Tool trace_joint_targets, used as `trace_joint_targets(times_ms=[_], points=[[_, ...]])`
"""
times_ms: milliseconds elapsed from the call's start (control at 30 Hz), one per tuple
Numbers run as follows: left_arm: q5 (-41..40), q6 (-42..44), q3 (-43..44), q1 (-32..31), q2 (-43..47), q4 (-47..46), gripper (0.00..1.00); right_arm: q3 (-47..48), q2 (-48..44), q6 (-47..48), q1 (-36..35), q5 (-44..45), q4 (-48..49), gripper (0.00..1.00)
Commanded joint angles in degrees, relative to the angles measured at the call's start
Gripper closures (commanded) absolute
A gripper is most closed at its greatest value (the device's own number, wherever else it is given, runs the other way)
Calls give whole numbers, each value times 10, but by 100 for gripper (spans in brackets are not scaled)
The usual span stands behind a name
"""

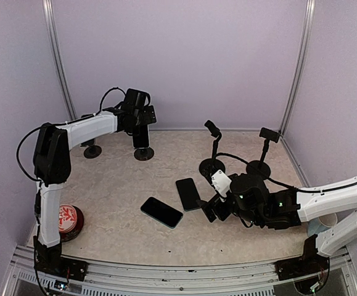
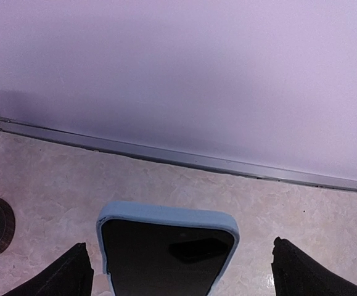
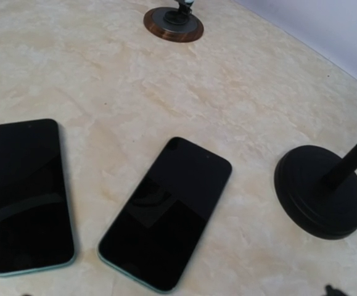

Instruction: Place the phone on the phone stand

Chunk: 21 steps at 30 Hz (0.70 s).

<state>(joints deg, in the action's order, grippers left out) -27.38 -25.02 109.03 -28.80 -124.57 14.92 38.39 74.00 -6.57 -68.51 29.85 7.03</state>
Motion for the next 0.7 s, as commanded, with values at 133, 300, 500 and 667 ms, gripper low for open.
trace_joint_targets(times_ms=[133,300,500,667], points=[[9,13,-13,-2,76,-10,1,1,6,0,0,7,7,0],[17,18,-64,-11,137,-23,1,8,3,-6,6,-4,6,0],[27,16,-149,-29,203,-43,1,8,-10,-15,19,-22,9,0],[32,17,-195,-50,237,-46,1,7,-18,-30,35,-33,9,0]])
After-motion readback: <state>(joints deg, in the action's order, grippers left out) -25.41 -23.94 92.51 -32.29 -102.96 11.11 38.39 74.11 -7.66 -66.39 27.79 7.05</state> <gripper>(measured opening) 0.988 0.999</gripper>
